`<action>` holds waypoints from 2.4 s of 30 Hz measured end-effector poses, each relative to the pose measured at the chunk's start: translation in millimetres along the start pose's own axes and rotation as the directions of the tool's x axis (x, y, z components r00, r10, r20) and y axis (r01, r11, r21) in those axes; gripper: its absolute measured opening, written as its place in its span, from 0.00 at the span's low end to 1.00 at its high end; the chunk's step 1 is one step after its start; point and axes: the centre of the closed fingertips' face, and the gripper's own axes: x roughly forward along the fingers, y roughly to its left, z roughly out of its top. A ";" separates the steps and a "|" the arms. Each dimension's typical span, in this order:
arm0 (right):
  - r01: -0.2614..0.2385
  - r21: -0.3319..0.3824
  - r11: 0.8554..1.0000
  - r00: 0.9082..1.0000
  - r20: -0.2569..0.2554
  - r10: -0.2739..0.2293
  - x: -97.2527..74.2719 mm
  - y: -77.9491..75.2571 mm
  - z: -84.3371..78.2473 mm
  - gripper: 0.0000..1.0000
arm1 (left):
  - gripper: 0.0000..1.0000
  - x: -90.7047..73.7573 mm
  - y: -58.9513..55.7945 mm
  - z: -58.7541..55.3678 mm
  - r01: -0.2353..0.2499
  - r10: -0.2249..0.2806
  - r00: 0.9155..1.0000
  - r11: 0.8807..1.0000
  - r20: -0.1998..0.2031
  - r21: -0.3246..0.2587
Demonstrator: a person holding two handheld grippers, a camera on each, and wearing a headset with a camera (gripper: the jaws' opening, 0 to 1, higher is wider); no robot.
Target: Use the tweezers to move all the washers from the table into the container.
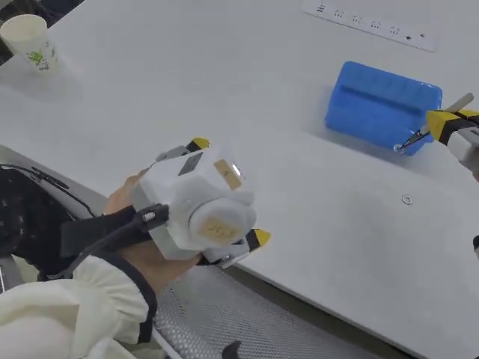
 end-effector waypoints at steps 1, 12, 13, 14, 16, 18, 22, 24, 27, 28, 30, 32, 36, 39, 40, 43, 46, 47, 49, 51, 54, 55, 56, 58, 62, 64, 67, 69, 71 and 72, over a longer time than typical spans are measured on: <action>0.000 0.001 1.000 1.000 0.006 0.000 1.1 -0.7 2.7 0.00 | 0.90 0.0 -0.1 0.2 0.001 -0.001 1.000 1.000 0.001 -0.001; 0.021 0.006 1.000 0.998 0.054 -0.022 24.9 -16.8 28.3 0.00 | 0.90 0.8 -2.1 -2.4 0.008 -0.008 1.000 1.000 -0.015 0.011; 0.023 0.003 1.000 0.998 0.053 -0.023 26.4 -17.6 28.3 0.00 | 0.90 0.8 -2.4 -2.4 0.009 -0.009 1.000 1.000 -0.015 0.011; 0.025 -0.002 1.000 0.999 0.048 -0.025 29.2 -19.1 26.9 0.00 | 0.90 0.8 -2.6 -2.4 0.011 -0.010 1.000 1.000 -0.015 0.012; 0.034 -0.008 0.999 0.999 0.042 -0.033 32.7 -21.6 24.2 0.00 | 0.90 0.6 -2.6 -2.0 0.011 -0.011 1.000 1.000 -0.013 0.011; 0.049 -0.029 0.998 0.998 0.025 -0.049 38.5 -26.1 19.5 0.00 | 0.90 0.9 -3.5 -3.3 0.016 -0.016 1.000 1.000 -0.020 0.011; 0.067 -0.029 0.997 0.998 0.015 -0.067 48.0 -34.1 12.5 0.00 | 0.90 2.0 -4.3 -5.5 0.020 -0.019 0.999 1.000 -0.031 0.019; 0.076 -0.032 0.997 0.997 0.007 -0.076 53.0 -37.5 8.7 0.00 | 0.90 3.1 -4.0 -7.2 0.022 -0.022 0.999 1.000 -0.032 0.018; 0.083 -0.048 0.995 0.997 0.000 -0.083 58.9 -38.9 6.2 0.00 | 0.90 5.8 -4.9 -8.9 0.027 -0.026 0.999 0.999 -0.028 0.024; 0.083 -0.052 0.995 0.997 -0.004 -0.083 60.0 -38.5 5.4 0.00 | 0.90 6.2 -5.1 -9.1 0.026 -0.025 0.999 0.999 -0.028 0.027; 0.079 -0.048 0.996 0.997 -0.012 -0.080 62.6 -37.2 2.8 0.00 | 0.90 7.4 -4.3 -10.7 0.023 -0.022 0.999 0.999 -0.029 0.029; 0.068 -0.041 0.997 0.997 -0.023 -0.069 65.0 -33.9 -1.2 0.00 | 0.90 7.3 -3.3 -10.6 0.022 -0.021 0.999 0.999 -0.028 0.025; 0.073 -0.070 0.995 0.996 -0.042 -0.076 69.2 -32.7 -9.6 0.00 | 0.90 5.6 -2.9 -10.5 0.019 -0.018 0.999 0.999 -0.033 0.028; 0.074 -0.056 0.996 0.996 -0.053 -0.077 70.8 -34.3 -15.9 0.00 | 0.90 4.9 -3.5 -10.1 0.021 -0.020 0.999 0.999 -0.034 0.035; 0.072 -0.046 0.996 0.996 -0.058 -0.075 70.9 -33.9 -17.7 0.00 | 0.90 4.8 -3.5 -10.3 0.022 -0.021 0.999 0.999 -0.035 0.037; 0.069 -0.043 0.997 0.995 -0.064 -0.072 72.0 -32.6 -22.4 0.01 | 0.90 4.1 -3.2 -9.6 0.020 -0.019 0.999 0.999 -0.036 0.038; 0.070 -0.054 0.996 0.995 -0.070 -0.073 73.4 -32.0 -25.1 0.01 | 0.90 3.7 -2.7 -9.3 0.018 -0.016 0.999 0.999 -0.038 0.039; 0.069 -0.055 0.996 0.994 -0.076 -0.073 74.1 -32.2 -27.0 0.01 | 0.90 3.8 -2.6 -9.0 0.018 -0.016 0.999 0.999 -0.038 0.039; 0.069 -0.050 0.996 0.994 -0.079 -0.072 75.0 -32.7 -29.2 0.01 | 0.90 3.9 -2.3 -9.5 0.017 -0.016 0.999 0.999 -0.042 0.037; 0.066 -0.034 0.997 0.995 -0.078 -0.068 76.0 -32.6 -30.7 0.01 | 0.90 4.0 -2.2 -9.8 0.017 -0.015 0.999 0.999 -0.045 0.038; 0.064 -0.025 0.998 0.996 -0.067 -0.066 77.2 -32.3 -30.6 0.01 | 0.90 4.3 -1.7 -10.7 0.016 -0.014 0.998 0.999 -0.054 0.039; 0.064 -0.024 0.998 0.996 -0.066 -0.066 77.5 -32.5 -30.5 0.01 | 0.90 4.4 -1.7 -10.8 0.016 -0.014 0.998 0.999 -0.055 0.039; 0.062 -0.017 0.998 0.996 -0.059 -0.063 78.2 -32.3 -29.5 0.01 | 0.90 4.5 -1.5 -10.8 0.017 -0.015 0.998 0.999 -0.056 0.038; 0.040 0.060 0.997 0.998 -0.058 -0.037 79.1 -29.2 -28.7 0.02 | 0.90 4.8 -0.7 -10.9 0.015 -0.012 0.998 0.999 -0.057 0.037; 0.042 0.066 0.997 0.999 -0.032 -0.040 74.3 -31.5 -20.5 0.02 | 0.90 4.4 0.0 -11.0 0.011 -0.010 0.998 0.999 -0.057 0.031; 0.038 0.105 0.994 0.999 0.003 -0.039 69.6 -32.6 -11.7 0.02 | 0.90 4.4 -1.5 -11.7 0.017 -0.015 0.998 0.999 -0.063 0.034; 0.037 0.121 0.992 0.998 0.043 -0.042 57.3 -32.5 1.0 0.02 | 0.90 4.5 -4.6 -11.5 0.026 -0.023 0.998 0.998 -0.064 0.049; 0.035 0.119 0.992 0.997 0.058 -0.042 48.2 -29.8 6.2 0.02 | 0.90 4.3 -5.3 -11.2 0.027 -0.024 0.998 0.998 -0.062 0.053; 0.029 0.136 0.990 0.996 0.083 -0.041 34.7 -26.1 12.3 0.02 | 0.90 3.9 -4.9 -10.9 0.023 -0.020 0.998 0.998 -0.060 0.055; 0.024 0.143 0.989 0.995 0.091 -0.037 29.2 -23.8 14.2 0.02 | 0.90 3.7 -4.5 -10.6 0.021 -0.018 0.998 0.998 -0.059 0.054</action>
